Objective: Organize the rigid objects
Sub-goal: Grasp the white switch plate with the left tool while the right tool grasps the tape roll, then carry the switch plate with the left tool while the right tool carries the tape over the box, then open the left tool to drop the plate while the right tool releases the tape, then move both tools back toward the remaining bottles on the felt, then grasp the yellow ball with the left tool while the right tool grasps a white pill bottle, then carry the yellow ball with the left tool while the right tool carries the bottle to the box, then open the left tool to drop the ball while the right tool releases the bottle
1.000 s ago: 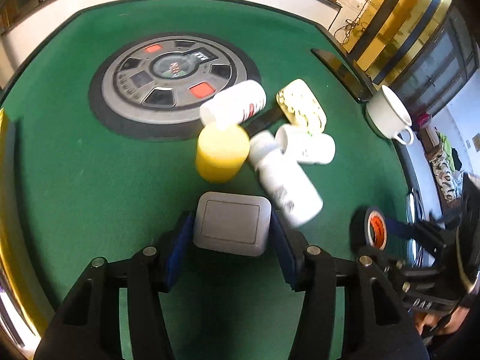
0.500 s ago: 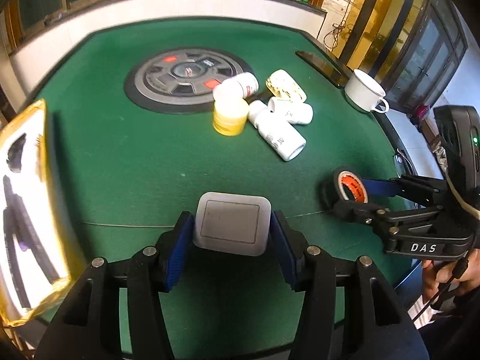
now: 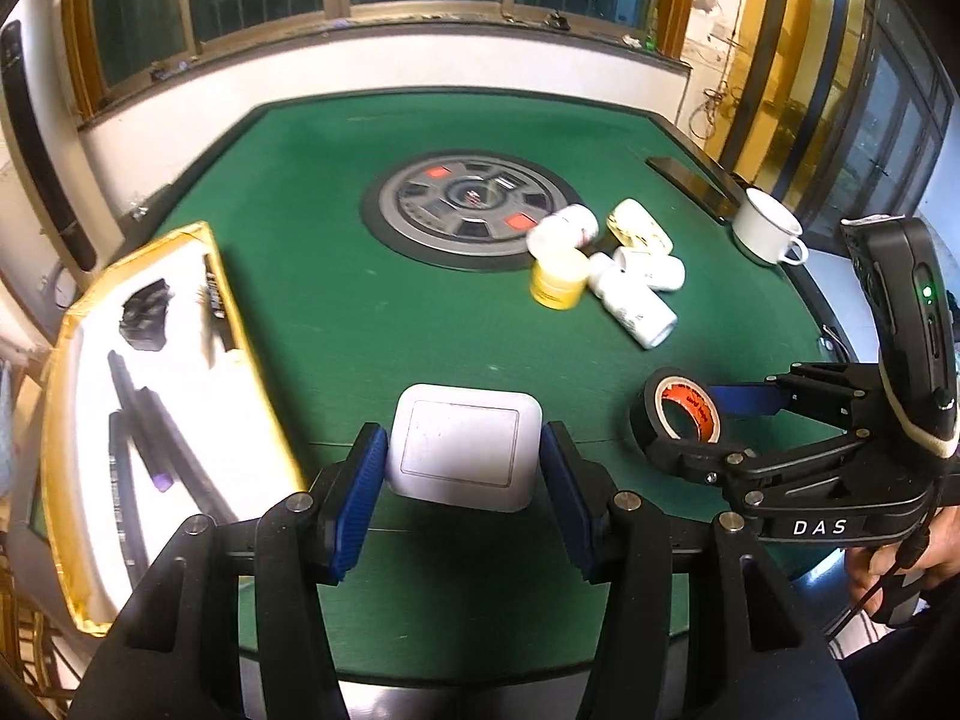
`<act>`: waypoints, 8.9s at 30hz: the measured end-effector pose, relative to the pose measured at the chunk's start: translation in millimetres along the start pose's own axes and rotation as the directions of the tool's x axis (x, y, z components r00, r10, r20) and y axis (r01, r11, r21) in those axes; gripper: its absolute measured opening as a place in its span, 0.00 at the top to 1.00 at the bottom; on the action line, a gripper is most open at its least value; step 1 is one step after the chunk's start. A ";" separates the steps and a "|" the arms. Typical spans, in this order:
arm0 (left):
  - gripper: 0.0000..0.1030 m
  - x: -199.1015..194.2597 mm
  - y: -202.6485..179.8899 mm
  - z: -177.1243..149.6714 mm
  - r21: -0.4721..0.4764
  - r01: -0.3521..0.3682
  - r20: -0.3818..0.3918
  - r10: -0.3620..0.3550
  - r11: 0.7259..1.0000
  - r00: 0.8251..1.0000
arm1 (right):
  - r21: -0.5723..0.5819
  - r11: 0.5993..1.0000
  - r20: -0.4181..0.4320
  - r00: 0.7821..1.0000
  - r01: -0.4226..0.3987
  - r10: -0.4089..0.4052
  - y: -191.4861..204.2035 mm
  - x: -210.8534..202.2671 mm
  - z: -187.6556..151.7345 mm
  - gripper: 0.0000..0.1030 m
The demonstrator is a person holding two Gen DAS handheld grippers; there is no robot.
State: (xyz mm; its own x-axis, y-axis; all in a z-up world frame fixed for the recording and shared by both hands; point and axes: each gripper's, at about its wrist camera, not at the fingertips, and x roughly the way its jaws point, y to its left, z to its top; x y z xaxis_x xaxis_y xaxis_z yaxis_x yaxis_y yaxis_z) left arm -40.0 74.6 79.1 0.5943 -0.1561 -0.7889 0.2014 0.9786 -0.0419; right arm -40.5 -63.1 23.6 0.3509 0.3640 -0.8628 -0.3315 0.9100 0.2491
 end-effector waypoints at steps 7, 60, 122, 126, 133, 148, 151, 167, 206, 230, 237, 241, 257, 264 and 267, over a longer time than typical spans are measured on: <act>0.50 -13.4 19.1 -2.3 -0.016 -0.042 0.036 0.043 0.999 0.998 | -0.039 0.999 -0.001 1.000 -0.015 0.015 25.6 5.1 6.9 0.45; 0.50 -13.6 212.6 -45.3 -0.298 -0.117 0.012 0.127 0.947 0.992 | -0.294 0.945 -0.133 0.985 -0.144 0.109 280.1 156.5 156.7 0.45; 0.50 18.4 -14.5 5.8 -0.069 0.083 -0.021 -0.085 0.994 0.996 | 0.286 0.958 0.022 1.000 -0.023 0.018 -74.5 -6.8 54.6 0.44; 0.50 19.3 -11.9 5.1 -0.077 0.073 -0.030 -0.075 0.994 0.997 | 0.275 0.961 -0.003 1.000 -0.013 0.015 -83.2 1.4 55.2 0.44; 0.50 18.1 3.9 0.0 -0.116 0.042 -0.038 -0.047 0.992 0.998 | 0.229 0.974 -0.055 0.998 0.002 0.010 -79.9 29.5 70.8 0.44; 0.41 52.3 -16.6 36.0 -0.062 0.199 -0.085 -0.204 0.978 0.975 | 0.201 0.978 -0.113 0.993 0.056 -0.033 -88.3 27.6 55.2 0.70; 0.41 66.8 -27.8 50.3 -0.028 0.188 -0.082 -0.190 0.982 0.978 | 0.253 0.966 -0.110 0.993 0.056 -0.029 -103.4 14.7 36.8 0.70; 0.53 148.4 -62.3 91.7 0.049 0.084 -0.101 -0.079 0.995 0.992 | 0.244 0.966 -0.096 0.993 0.091 -0.069 -104.5 -6.4 0.2 0.70; 0.62 5.4 40.2 16.7 -0.115 0.043 0.082 -0.033 0.993 0.996 | 0.035 0.997 -0.045 0.996 -0.074 0.075 25.4 9.6 44.4 0.70; 0.62 -9.6 224.6 4.8 -0.304 -0.123 0.035 0.140 0.945 0.990 | -0.146 0.962 -0.081 0.972 -0.231 0.221 182.2 69.9 111.3 0.70; 0.62 30.0 267.1 13.1 -0.325 -0.151 -0.041 0.146 0.934 0.988 | -0.163 0.964 -0.122 0.974 -0.210 0.191 214.6 114.0 118.6 0.70; 0.62 49.1 281.1 17.6 -0.348 -0.135 -0.065 0.120 0.928 0.991 | -0.164 0.967 -0.141 0.975 -0.196 0.173 221.5 125.0 118.5 0.70; 0.61 65.9 295.7 24.1 -0.365 -0.093 -0.088 0.065 0.926 0.994 | -0.175 0.966 -0.164 0.973 -0.188 0.160 234.6 138.5 121.9 0.69; 0.59 59.1 292.6 22.4 -0.372 -0.089 -0.099 0.056 0.924 0.994 | -0.175 0.962 -0.163 0.970 -0.209 0.181 234.4 131.8 122.3 0.58; 0.54 53.7 289.5 20.1 -0.377 -0.093 -0.098 0.061 0.921 0.993 | -0.167 0.957 -0.159 0.964 -0.239 0.213 231.7 124.5 118.6 0.58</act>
State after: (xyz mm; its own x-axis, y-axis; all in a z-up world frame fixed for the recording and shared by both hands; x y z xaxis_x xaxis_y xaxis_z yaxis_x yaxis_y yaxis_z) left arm 65.9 346.8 36.9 0.5265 -0.0825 -0.8461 -0.1635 0.9669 -0.1961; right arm 30.2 216.6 26.1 0.1288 0.5131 -0.8486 -0.5475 0.7503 0.3705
